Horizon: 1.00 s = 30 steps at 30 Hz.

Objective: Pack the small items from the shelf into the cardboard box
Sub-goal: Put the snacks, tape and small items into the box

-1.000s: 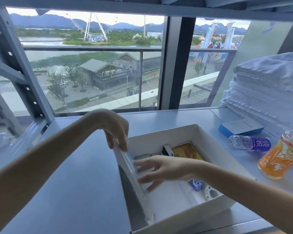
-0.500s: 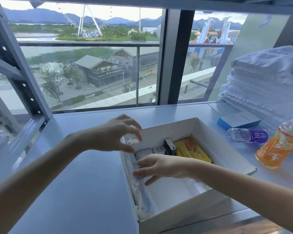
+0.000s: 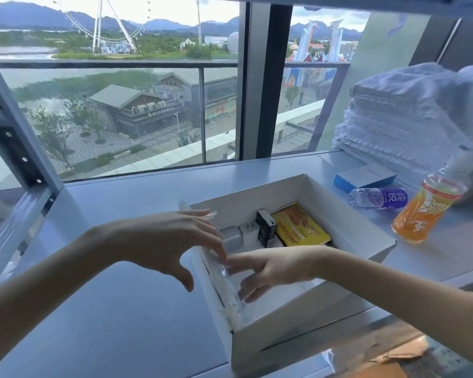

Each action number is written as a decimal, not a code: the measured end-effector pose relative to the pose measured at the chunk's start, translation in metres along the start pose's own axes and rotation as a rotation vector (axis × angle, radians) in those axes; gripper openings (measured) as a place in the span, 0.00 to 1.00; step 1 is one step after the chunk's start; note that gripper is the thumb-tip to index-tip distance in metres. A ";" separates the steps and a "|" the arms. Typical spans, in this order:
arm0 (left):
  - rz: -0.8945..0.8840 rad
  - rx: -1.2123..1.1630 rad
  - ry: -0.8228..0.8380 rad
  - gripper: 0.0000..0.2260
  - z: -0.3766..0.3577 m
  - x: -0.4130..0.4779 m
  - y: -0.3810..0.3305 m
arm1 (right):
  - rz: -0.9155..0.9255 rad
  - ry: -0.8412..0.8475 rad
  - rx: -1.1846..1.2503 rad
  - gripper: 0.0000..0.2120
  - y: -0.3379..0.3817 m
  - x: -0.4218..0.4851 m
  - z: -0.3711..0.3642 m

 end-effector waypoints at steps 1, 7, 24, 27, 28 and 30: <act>0.003 -0.010 0.013 0.15 0.001 -0.002 -0.005 | -0.014 -0.012 -0.081 0.30 0.000 0.001 -0.002; -0.046 -0.049 -0.138 0.08 0.000 -0.005 -0.012 | -0.054 -0.167 -0.523 0.23 -0.001 -0.010 0.011; 0.297 -0.061 -0.148 0.18 -0.011 0.005 0.021 | 0.158 -0.604 -0.477 0.14 -0.068 -0.148 0.137; 0.511 0.011 -0.135 0.26 -0.014 0.013 0.016 | 0.241 -0.577 -0.528 0.13 -0.074 -0.151 0.152; 0.594 0.042 -0.115 0.27 -0.015 0.014 0.014 | 0.278 -0.567 -0.543 0.13 -0.076 -0.152 0.156; 0.749 0.131 -0.151 0.19 -0.011 0.015 0.003 | 0.345 -0.539 -0.573 0.13 -0.080 -0.153 0.163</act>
Point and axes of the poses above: each hand's wrist, its own x-axis towards the middle knuckle, its own z-axis out of the back of the hand, y = z × x, the point moved 6 cm from there along x, towards the middle knuckle, and after that the axes turned 11 degrees about -z, right-handed, at the moved point
